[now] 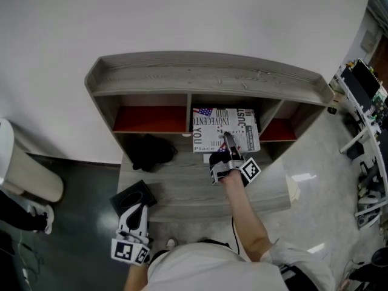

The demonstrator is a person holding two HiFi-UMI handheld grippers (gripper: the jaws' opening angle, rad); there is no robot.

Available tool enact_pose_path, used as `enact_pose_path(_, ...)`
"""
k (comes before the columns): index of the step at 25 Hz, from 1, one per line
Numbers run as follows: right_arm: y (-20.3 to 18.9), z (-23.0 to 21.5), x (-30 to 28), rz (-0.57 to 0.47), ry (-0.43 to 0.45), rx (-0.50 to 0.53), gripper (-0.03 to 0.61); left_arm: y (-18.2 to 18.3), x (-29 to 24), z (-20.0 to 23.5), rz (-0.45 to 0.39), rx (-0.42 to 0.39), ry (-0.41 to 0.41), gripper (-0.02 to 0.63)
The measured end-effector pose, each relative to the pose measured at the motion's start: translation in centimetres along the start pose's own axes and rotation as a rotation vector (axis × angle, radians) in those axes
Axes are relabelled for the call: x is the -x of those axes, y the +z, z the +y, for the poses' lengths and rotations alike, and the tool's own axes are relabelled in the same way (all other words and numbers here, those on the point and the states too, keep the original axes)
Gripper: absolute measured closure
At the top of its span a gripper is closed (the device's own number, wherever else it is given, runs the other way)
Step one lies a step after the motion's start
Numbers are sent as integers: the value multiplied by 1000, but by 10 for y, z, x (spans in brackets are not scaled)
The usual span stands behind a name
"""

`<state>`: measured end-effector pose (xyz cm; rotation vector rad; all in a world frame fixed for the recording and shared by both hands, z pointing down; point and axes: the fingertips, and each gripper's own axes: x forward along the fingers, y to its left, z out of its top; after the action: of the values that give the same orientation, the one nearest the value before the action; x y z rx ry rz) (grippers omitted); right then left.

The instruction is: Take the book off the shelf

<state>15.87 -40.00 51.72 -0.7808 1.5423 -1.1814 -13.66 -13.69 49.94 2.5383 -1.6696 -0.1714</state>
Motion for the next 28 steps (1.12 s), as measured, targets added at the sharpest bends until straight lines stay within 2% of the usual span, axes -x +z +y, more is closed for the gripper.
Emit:
enact_pose_path(11,1,4,22,-16,-3,23,411,1,-10,-13,-2,3,-89,598)
enact_pose_path(28,-2,15,65,-52,-2,43,413,-2,7,-9,1,19,-146,598)
